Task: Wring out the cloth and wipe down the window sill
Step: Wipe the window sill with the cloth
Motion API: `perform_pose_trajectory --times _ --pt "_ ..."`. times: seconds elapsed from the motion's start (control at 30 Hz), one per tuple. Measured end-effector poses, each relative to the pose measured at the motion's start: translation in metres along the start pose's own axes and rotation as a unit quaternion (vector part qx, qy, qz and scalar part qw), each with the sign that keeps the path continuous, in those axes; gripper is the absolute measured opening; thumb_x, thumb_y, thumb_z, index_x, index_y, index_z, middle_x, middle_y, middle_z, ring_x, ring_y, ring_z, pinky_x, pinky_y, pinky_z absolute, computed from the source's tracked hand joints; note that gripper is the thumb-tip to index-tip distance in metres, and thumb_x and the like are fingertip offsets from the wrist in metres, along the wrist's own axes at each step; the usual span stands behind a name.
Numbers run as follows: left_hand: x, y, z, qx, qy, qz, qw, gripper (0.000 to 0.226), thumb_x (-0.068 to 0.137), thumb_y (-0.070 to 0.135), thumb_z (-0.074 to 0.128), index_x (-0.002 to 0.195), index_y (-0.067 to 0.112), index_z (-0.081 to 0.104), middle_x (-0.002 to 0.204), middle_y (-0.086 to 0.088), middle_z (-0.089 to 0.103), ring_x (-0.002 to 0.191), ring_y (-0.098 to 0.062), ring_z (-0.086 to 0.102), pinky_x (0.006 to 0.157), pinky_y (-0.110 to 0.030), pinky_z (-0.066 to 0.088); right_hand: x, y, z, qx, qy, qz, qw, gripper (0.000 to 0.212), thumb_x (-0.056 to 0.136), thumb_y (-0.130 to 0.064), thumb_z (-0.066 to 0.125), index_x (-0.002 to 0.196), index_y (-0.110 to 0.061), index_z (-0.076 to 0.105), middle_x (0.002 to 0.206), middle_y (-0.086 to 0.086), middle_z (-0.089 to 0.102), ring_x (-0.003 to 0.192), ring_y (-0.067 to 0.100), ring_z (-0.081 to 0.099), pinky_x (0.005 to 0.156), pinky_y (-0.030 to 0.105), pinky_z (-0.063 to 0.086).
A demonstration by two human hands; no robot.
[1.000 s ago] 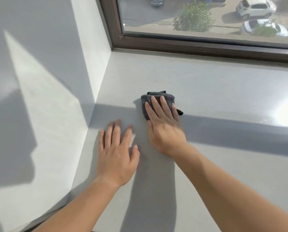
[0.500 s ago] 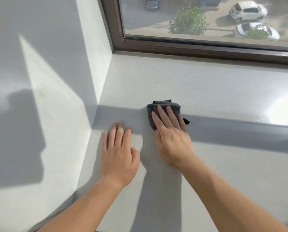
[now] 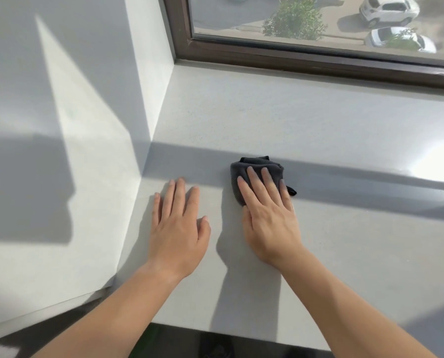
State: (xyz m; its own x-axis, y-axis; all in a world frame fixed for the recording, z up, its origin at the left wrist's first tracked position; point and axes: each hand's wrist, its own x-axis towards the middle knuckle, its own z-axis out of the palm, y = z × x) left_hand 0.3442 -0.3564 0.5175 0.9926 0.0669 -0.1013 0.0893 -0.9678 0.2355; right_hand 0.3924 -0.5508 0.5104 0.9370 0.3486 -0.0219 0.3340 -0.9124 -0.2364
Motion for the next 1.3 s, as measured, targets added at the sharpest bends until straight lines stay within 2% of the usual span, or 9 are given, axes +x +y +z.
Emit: perform_pose_trajectory --times 0.23,0.43,0.5,0.6,0.7,0.9,1.0,1.17,1.3 --pt "-0.037 -0.011 0.011 0.007 -0.001 0.007 1.000 0.065 0.098 0.044 0.017 0.159 0.021 0.011 0.167 -0.008 -0.004 0.153 -0.020 -0.016 0.123 -0.050 -0.004 -0.015 0.017 -0.001 0.001 0.035 0.200 0.979 0.063 0.097 -0.026 0.032 0.159 -0.021 0.020 0.169 -0.002 0.008 0.155 0.022 -0.004 0.125 0.050 -0.001" --pt "-0.037 -0.021 0.015 -0.029 0.027 0.022 0.999 0.058 0.103 0.039 0.014 0.156 0.020 0.027 0.167 -0.007 0.011 0.154 -0.018 -0.003 0.124 -0.045 -0.003 -0.015 -0.043 0.017 0.003 -0.004 -0.033 0.999 0.060 0.100 -0.030 0.033 0.158 -0.019 0.025 0.168 0.001 0.016 0.155 0.025 0.003 0.124 0.052 0.007" --pt "-0.041 -0.022 0.019 0.002 0.019 0.026 0.999 0.059 0.102 0.040 0.016 0.157 0.019 0.024 0.167 -0.009 0.008 0.154 -0.020 -0.005 0.123 -0.046 -0.003 -0.031 -0.022 0.015 -0.001 -0.003 -0.017 1.000 0.060 0.099 -0.026 0.033 0.158 -0.020 0.025 0.168 -0.001 0.017 0.156 0.022 0.003 0.125 0.050 0.008" --pt "-0.047 -0.018 0.022 0.038 0.008 0.024 0.999 0.063 0.100 0.042 0.017 0.158 0.018 0.015 0.167 -0.012 0.001 0.154 -0.024 -0.010 0.123 -0.050 -0.003 -0.060 0.013 0.007 -0.005 0.020 0.103 0.994 0.061 0.098 -0.026 0.032 0.158 -0.019 0.025 0.168 0.000 0.014 0.156 0.021 0.001 0.125 0.050 0.007" --pt "-0.050 -0.017 0.022 0.047 0.001 0.019 0.999 0.064 0.099 0.041 0.017 0.159 0.018 0.013 0.167 -0.013 -0.001 0.153 -0.025 -0.012 0.123 -0.052 -0.001 -0.065 -0.011 0.013 -0.007 0.039 0.178 0.983 0.061 0.100 -0.028 0.032 0.160 -0.019 0.019 0.168 0.001 0.009 0.155 0.024 -0.003 0.125 0.052 0.003" --pt "-0.058 -0.016 0.015 -0.021 0.007 0.024 0.999 0.065 0.095 0.037 0.019 0.156 0.014 0.021 0.167 -0.012 0.005 0.154 -0.021 -0.008 0.123 -0.048 -0.006 -0.080 -0.038 0.019 -0.017 -0.017 -0.029 0.999 0.063 0.098 -0.025 0.035 0.159 -0.018 0.021 0.168 0.000 0.011 0.156 0.023 -0.002 0.124 0.052 0.009" --pt "-0.070 -0.023 0.016 -0.074 0.028 0.020 0.997 0.062 0.095 0.034 0.023 0.153 0.013 0.027 0.166 -0.010 0.011 0.154 -0.018 -0.004 0.124 -0.041 -0.007 -0.100 0.001 0.012 -0.014 0.002 0.042 0.999 0.063 0.096 -0.023 0.034 0.159 -0.018 0.023 0.168 -0.001 0.013 0.156 0.020 -0.001 0.125 0.050 0.007" --pt "-0.113 -0.038 0.029 -0.012 0.043 0.007 0.999 0.056 0.097 0.036 0.028 0.150 0.019 0.033 0.164 -0.010 0.017 0.154 -0.023 0.003 0.124 -0.047 0.002 -0.123 -0.011 0.018 -0.011 0.039 0.177 0.983 0.063 0.097 -0.028 0.027 0.159 -0.017 0.021 0.168 0.002 0.011 0.155 0.026 0.000 0.124 0.054 0.006" --pt "-0.114 -0.042 0.032 0.000 0.052 0.002 0.999 0.056 0.097 0.039 0.028 0.150 0.021 0.034 0.164 -0.010 0.019 0.154 -0.023 0.006 0.124 -0.048 0.004 -0.116 -0.082 0.039 0.004 0.007 -0.005 1.000 0.065 0.095 -0.027 0.034 0.158 -0.016 0.022 0.168 0.004 0.014 0.155 0.029 0.002 0.123 0.057 0.011"
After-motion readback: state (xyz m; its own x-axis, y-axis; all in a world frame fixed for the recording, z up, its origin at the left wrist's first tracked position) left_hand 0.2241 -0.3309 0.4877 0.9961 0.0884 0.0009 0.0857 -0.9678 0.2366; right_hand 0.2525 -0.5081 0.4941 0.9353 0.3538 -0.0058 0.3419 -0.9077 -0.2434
